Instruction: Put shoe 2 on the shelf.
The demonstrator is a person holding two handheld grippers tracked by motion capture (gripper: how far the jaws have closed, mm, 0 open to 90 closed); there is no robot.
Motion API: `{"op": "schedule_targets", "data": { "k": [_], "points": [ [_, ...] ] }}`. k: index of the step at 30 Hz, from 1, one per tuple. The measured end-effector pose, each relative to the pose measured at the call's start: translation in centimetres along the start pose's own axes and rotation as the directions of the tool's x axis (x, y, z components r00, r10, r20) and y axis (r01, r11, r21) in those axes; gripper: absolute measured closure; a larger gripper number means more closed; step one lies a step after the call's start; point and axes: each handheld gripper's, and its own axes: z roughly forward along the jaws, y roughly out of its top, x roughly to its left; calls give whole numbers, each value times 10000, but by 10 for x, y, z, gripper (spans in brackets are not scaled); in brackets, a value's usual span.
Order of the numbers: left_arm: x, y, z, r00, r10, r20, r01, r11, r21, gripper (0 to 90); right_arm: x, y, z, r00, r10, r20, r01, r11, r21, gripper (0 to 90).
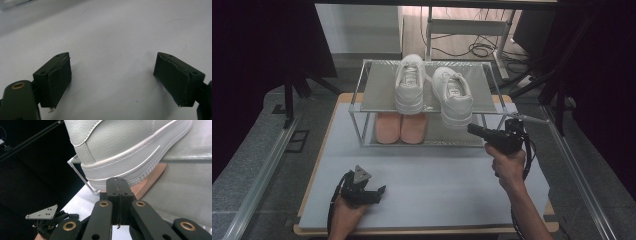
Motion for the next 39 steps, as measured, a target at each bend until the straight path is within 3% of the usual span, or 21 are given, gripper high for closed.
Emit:
{"op": "schedule_targets", "data": {
  "k": [13, 27, 34, 39],
  "points": [
    [0, 0, 0, 10000, -84, 24, 84, 10000, -41, 147, 1, 10, 42, 9998, 14, 192, -13, 10000, -8, 900],
    [0, 0, 0, 10000, -35, 20, 35, 10000, -3, 147, 0, 18, 75, 9988, -84, 484, 82, 10000, 35, 900],
    [0, 0, 0, 10000, -30, 15, 30, 10000, -20, 147, 3, 17, 84, 9978, -419, 517, 413, 9991, 119, 900],
    [0, 0, 0, 10000, -40, 27, 40, 10000, -18, 147, 2, 16, 82, 9984, -361, 428, 356, 9993, 124, 884]
  ]
}}
